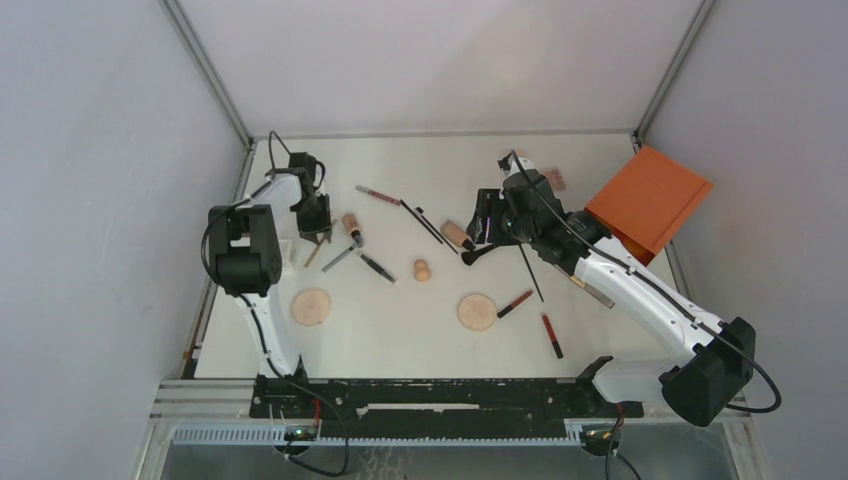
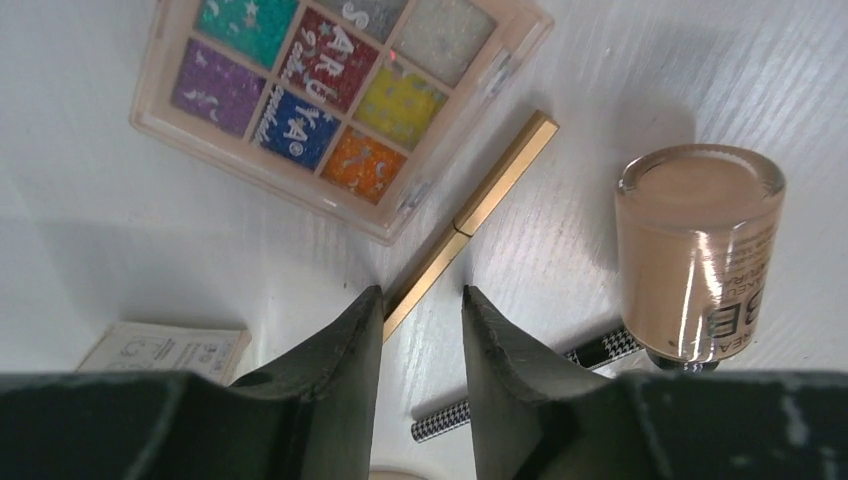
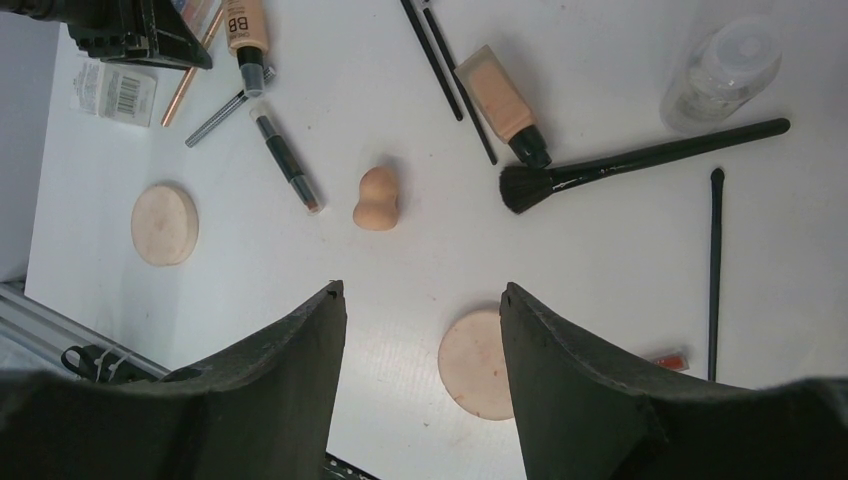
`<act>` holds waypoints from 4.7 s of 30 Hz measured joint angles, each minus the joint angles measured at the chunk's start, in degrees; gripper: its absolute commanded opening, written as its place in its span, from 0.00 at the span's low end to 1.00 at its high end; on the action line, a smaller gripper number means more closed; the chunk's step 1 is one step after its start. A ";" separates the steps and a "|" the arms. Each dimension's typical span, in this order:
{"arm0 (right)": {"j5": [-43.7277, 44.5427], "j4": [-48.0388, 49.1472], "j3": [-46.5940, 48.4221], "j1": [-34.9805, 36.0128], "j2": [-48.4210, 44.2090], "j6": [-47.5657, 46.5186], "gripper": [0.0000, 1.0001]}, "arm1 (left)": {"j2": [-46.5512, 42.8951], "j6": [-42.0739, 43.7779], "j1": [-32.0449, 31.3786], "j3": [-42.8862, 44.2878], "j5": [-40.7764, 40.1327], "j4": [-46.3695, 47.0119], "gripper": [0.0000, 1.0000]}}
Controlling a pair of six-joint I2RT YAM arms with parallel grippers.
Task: Organize the makeup
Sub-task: Pick up the makeup from the center of the board, then place the makeup in the drawer.
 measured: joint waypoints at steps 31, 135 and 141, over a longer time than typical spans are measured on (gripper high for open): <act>0.39 1.75 -3.96 -3.10 -3.02 2.38 0.65 | -19.12 -4.11 -6.47 -7.45 -6.91 -0.24 0.00; 1.36 -5.86 -5.44 -39.85 -29.44 -16.85 0.00 | -39.01 -14.80 -32.52 -8.72 27.47 12.96 0.81; 3.61 -6.14 -5.44 -39.74 -25.70 -18.45 0.00 | -38.99 -14.80 -32.52 -8.72 27.63 12.96 0.81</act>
